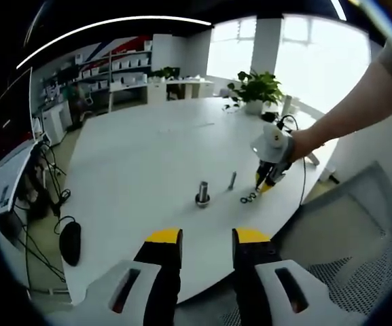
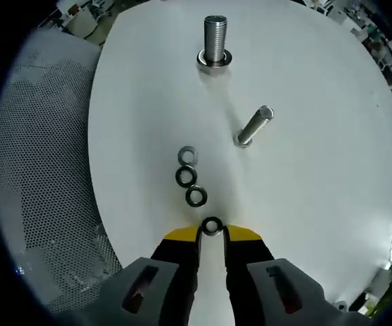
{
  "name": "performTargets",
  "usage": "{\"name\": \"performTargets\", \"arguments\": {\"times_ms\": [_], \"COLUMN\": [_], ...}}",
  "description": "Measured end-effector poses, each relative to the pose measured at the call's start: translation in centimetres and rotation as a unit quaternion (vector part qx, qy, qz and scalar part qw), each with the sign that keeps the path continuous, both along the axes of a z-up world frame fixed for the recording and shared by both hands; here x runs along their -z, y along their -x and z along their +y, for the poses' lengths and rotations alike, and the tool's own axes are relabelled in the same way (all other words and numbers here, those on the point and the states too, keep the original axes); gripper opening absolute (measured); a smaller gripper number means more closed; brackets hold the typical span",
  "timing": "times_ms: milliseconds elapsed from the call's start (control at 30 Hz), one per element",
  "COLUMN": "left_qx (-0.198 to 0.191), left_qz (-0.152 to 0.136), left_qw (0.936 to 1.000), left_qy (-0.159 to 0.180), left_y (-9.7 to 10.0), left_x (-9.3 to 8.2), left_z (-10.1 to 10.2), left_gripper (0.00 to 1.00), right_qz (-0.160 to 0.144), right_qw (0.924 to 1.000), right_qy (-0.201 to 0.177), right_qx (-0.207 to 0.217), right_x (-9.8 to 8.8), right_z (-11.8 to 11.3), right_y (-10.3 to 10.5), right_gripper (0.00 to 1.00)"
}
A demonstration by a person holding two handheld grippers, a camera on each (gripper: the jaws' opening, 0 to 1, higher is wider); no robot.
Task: Place the washer onto the threaded stud by aligning its center hole with the stud, sliding it down to the base, and recovering from edge contact or off-axis alignment until the washer reaches the visible bottom stop.
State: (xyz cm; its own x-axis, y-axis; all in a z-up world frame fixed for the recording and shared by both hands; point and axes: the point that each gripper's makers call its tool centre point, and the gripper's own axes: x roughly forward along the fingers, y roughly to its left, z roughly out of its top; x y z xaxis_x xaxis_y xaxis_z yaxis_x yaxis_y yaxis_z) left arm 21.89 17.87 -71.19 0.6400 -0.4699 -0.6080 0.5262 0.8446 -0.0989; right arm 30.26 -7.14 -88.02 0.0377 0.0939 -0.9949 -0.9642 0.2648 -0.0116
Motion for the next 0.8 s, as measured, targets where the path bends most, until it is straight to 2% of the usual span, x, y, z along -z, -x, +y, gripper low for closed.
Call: {"name": "performTargets", "arguments": {"times_ms": [33,167,300,467,600,800], "left_qx": [0.000,-0.001,-0.001,-0.001,-0.001,-0.001], "left_qz": [-0.001,-0.001,-0.001,-0.001,-0.001,-0.002], "left_qw": [1.0000,1.0000,1.0000,1.0000,1.0000,1.0000], "left_qy": [0.000,0.000,-0.002,-0.004,-0.005,-0.007], "left_y": [-0.03,-0.01,-0.01,0.01,0.01,0.01], "left_x": [-0.03,-0.03,-0.02,0.02,0.05,0.06], "left_z": [0.01,0.00,0.02,0.08,0.08,0.13], "left_gripper": [0.27,0.27,0.27,0.27,0.27,0.26], "right_qz": [0.001,0.020,0.000,0.005,0.004,-0.006], "right_qw": [1.0000,0.9975,0.9991,0.9986,0.9993,0.9993], "right_qy": [-0.001,-0.021,-0.019,-0.012,0.004,0.002], "right_qx": [0.004,0.065,0.037,0.051,0.037,0.036], "right_x": [0.01,-0.08,-0.05,-0.02,0.03,0.02], "right_z": [0.01,0.30,0.13,0.23,0.39,0.29], "right_y": [-0.04,0.26,0.04,0.00,0.02,0.04], "right_gripper": [0.16,0.20,0.18,0.18,0.16,0.15]}}
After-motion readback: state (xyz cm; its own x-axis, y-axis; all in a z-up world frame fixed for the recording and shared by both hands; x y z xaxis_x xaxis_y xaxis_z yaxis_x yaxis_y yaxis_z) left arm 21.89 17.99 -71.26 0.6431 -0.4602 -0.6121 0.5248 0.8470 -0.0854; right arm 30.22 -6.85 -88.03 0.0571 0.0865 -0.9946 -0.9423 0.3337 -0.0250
